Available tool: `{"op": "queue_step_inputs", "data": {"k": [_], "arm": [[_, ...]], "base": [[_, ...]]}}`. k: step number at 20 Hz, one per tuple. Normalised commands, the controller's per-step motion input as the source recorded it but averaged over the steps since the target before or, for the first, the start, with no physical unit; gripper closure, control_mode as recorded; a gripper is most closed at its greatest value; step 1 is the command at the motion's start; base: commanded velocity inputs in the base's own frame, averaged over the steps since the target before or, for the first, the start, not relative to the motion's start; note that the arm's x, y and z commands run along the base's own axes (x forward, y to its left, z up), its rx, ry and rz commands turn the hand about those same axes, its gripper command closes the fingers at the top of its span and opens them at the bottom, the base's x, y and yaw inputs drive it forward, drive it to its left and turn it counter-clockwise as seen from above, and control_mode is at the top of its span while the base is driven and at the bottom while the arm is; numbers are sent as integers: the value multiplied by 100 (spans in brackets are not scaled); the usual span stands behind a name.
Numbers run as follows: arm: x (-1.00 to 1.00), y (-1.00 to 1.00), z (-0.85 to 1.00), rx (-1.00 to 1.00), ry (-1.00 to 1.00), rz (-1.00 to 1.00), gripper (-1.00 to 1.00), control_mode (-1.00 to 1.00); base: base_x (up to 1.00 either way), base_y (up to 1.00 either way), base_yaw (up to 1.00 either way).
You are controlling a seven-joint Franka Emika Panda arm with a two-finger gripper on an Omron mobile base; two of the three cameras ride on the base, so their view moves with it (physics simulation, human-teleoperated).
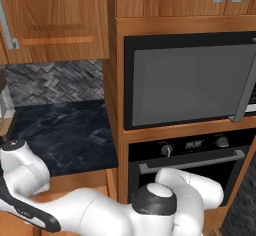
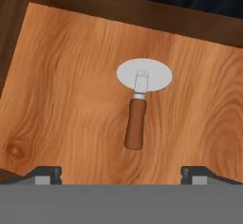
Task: Take the pizza cutter from the drawer on the left and place it on the dining counter for cutting.
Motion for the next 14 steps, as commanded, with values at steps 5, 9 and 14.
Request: {"op": "queue_step_inputs", "data": {"k": [5,9,14], "arm": [[-23,-1,-29,0,0,-11,-100,-100],[0,-7,-16,0,0,-10,-100,-100],[-1,-4,-29,1,0,-14,-100,-100]], "base": [[0,0,0],[0,0,0],[0,0,0]]}}
